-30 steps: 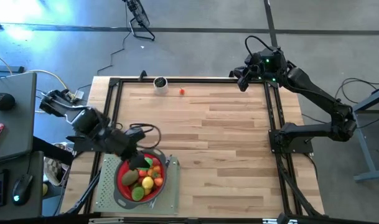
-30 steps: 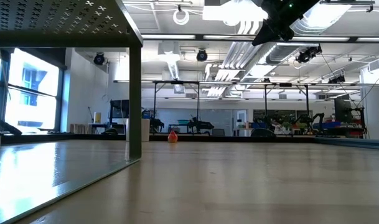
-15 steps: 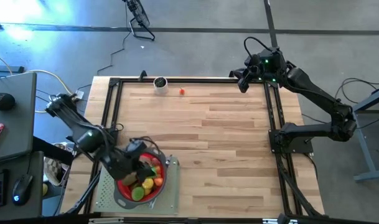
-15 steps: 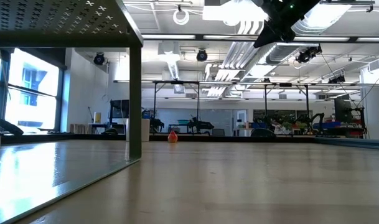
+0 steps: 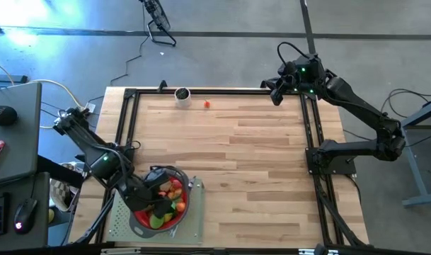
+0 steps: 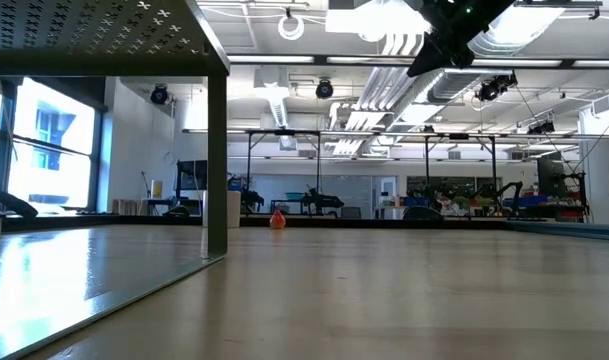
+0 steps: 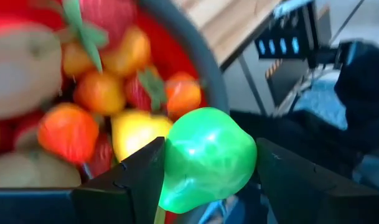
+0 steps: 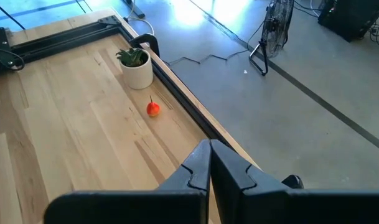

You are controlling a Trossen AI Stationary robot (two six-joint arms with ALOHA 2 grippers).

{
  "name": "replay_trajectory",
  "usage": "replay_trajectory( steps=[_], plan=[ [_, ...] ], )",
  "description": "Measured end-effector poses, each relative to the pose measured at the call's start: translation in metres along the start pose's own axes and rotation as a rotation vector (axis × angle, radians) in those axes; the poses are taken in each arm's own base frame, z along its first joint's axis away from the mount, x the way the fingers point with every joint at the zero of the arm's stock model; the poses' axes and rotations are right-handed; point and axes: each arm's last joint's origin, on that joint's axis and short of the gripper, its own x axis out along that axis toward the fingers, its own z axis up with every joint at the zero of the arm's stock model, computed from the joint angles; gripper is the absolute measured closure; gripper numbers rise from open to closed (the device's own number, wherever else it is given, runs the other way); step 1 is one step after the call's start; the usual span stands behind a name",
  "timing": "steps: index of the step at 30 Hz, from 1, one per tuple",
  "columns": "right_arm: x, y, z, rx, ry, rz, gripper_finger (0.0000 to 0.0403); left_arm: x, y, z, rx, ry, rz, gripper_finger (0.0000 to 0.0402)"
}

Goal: Pick & Place Fruit
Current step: Put the half avocado into the red strainer bowl on the shelf, then put the pear into the red strainer bowl on the shelf

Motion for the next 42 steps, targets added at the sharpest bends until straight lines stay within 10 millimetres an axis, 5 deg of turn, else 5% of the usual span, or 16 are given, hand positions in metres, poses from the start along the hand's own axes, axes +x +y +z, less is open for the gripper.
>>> replay_trajectory(
  steps=[15, 25, 33, 42],
  plan=[
    [0.000, 0.000, 0.000, -0.001, 0.000, 0.000, 0.0400, 0.000, 0.005, -0.002, -0.038, 0.077, 0.057, 0.0113],
    [0.000, 0.000, 0.000, -0.013, 0.000, 0.000, 0.0400, -0.013, 0.005, 0.001, 0.005, 0.039, 0.005, 0.0129],
    [0.000, 0.000, 0.000, -0.012, 0.000, 0.000, 0.0400, -0.047, -0.001, 0.014, -0.022, -0.171, -0.211, 0.0175],
    [0.000, 0.000, 0.000, -0.026, 0.000, -0.001, 0.0400, -0.076, 0.005, 0.031, -0.068, -0.642, -0.273, 0.0178]
  ],
)
